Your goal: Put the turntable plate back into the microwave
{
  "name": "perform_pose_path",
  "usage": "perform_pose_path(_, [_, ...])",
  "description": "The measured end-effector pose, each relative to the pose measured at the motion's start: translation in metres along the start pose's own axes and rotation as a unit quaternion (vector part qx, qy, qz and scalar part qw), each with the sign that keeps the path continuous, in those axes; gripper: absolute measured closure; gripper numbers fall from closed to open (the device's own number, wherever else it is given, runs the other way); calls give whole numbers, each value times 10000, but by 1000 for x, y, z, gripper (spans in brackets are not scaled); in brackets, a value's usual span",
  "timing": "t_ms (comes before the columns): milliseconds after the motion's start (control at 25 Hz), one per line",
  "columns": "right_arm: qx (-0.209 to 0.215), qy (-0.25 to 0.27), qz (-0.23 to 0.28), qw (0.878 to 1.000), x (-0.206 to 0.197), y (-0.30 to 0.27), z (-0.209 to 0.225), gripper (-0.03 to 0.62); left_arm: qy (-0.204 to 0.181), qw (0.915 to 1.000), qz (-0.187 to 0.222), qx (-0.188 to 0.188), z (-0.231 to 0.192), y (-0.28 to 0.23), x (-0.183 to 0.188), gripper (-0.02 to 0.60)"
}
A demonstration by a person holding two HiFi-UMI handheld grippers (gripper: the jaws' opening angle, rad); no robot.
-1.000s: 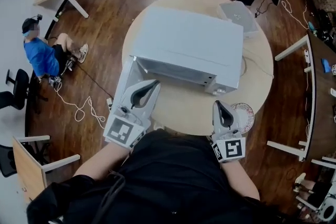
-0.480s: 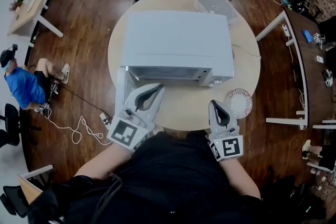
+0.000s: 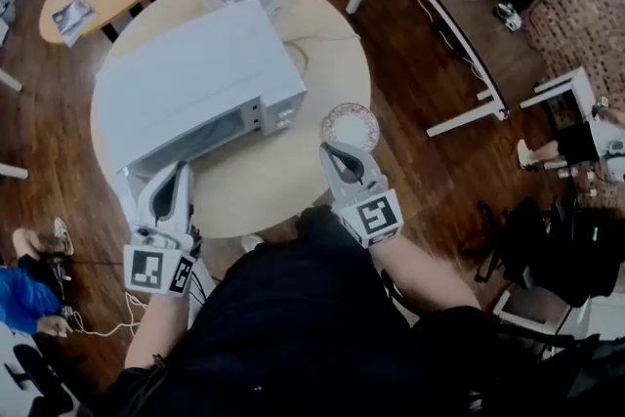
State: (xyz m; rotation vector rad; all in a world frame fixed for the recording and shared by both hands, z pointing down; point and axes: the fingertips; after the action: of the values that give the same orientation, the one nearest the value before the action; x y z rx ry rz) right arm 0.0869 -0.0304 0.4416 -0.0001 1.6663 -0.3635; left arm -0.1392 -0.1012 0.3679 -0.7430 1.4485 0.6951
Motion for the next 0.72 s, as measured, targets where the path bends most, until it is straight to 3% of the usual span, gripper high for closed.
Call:
perform_pose_path(200, [28,-320,97,9994,-12,-13,16,592,91,9986,-42,512,-26,-4,-15,577])
perform_pose_path(400, [197,-340,119,9992,-26,-29,19,592,-35,9972,-449,601,-23,-10,-38,578])
perform_pose_path(600, [-31,-933,101,9956,-45,-39,38,592,-149,9951,-498,842,-18,-6,-35,577])
perform_pose_path(720, [-165,-1001,42,9948,-56,-33,55,592,-211,9949,-533,825,-10,-12,-34,578])
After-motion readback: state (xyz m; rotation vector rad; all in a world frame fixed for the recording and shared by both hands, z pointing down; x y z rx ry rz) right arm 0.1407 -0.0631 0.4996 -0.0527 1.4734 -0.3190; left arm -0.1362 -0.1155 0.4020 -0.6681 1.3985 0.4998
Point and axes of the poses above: the fingertips, and each gripper's own axes: y backward along the fingers, z to its right, x out of its top, and after that the axes turned 3 degrees about -y, right-handed
